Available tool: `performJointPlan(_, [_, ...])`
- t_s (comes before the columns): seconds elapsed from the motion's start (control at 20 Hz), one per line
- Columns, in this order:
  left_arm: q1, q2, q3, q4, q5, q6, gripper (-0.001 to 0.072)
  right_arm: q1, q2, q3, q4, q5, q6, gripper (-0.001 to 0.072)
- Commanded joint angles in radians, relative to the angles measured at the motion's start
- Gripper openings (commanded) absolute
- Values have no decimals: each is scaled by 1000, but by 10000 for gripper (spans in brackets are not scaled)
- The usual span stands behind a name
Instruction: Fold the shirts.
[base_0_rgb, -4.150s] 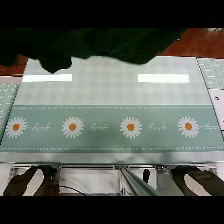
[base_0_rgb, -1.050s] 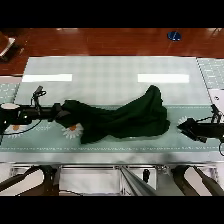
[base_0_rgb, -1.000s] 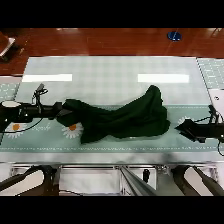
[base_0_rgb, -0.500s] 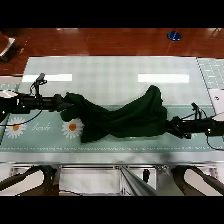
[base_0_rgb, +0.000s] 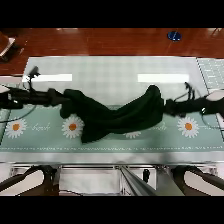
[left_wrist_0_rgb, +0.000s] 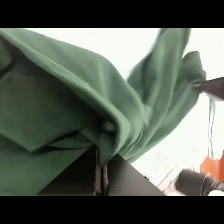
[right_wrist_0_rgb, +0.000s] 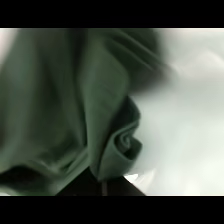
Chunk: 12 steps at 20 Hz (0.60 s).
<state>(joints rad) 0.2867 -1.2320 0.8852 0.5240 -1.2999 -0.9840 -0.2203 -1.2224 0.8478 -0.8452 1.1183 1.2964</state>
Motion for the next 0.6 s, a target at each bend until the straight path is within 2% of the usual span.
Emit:
performJointPlan(0.0, [111,89,175,-48,-35,-87,20,11,101,311,-47,60,54,30])
performJointPlan(0.15, [181,201,359,-190,1,-118,19,11,204,596,-57,60,72,30])
performJointPlan(0.3, [221,325,560,-191,49,-148,20,11,351,749,-85,84,72,30])
performJointPlan(0.4, [248,409,672,-153,90,-156,19,11,475,758,-136,99,76,30])
performJointPlan(0.55, [253,525,792,8,164,-185,19,11,632,758,-246,161,126,30])
